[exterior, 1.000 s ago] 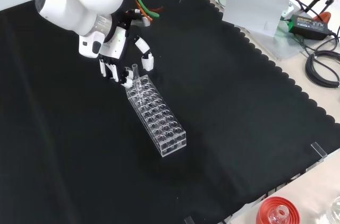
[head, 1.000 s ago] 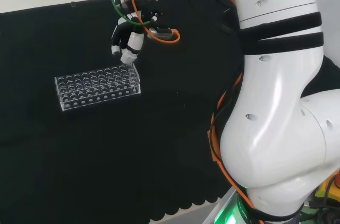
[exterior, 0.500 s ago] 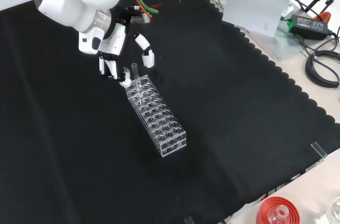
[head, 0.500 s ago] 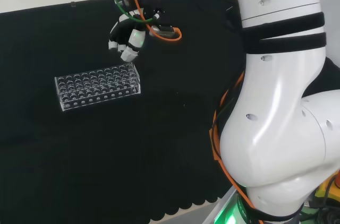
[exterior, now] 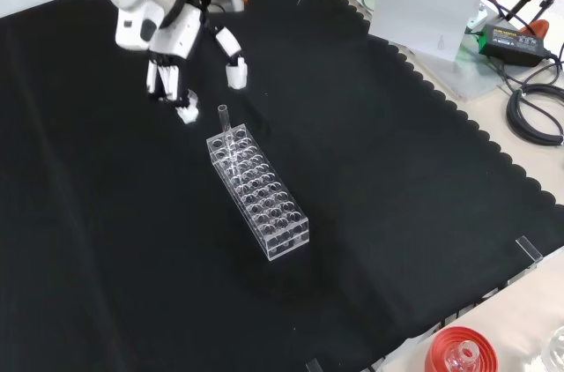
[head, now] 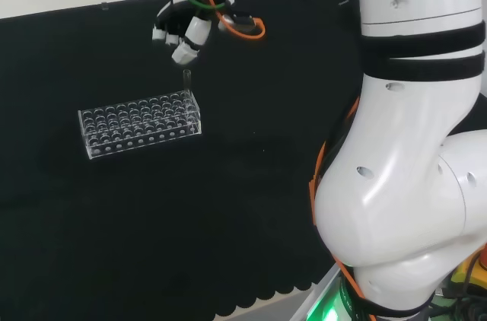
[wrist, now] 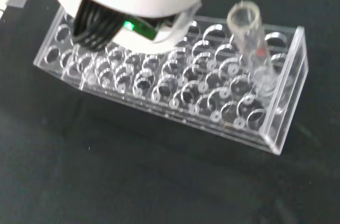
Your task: Put the test tube back in the rack.
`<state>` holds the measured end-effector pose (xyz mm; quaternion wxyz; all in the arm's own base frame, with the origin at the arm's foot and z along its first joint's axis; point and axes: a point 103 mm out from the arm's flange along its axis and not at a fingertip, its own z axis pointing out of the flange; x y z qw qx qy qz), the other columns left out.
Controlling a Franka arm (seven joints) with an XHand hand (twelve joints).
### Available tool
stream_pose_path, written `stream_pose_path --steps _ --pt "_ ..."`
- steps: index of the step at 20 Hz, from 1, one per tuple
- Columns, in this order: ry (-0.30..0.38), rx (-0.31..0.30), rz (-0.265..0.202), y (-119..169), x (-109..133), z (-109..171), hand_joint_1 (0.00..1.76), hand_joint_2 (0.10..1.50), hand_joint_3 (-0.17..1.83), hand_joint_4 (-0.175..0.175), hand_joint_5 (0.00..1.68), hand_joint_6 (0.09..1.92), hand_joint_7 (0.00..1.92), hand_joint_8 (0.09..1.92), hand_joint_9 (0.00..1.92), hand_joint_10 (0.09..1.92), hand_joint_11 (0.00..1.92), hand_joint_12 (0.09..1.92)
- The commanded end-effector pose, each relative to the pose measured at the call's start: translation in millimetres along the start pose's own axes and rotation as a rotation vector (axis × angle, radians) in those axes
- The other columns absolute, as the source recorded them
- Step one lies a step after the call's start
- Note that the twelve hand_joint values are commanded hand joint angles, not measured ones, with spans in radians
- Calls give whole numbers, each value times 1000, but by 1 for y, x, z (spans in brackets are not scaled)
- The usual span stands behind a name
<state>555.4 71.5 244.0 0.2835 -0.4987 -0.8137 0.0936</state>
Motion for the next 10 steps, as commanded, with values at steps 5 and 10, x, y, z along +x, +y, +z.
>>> stream_pose_path --steps 5,10 --pt "-83 -140 75 -52 -10 -58 1050 474 569 33 388 669 541 896 749 908 262 1533" --pt "-83 -165 90 -62 -11 -65 1050 476 565 33 390 664 542 895 748 910 262 1533"
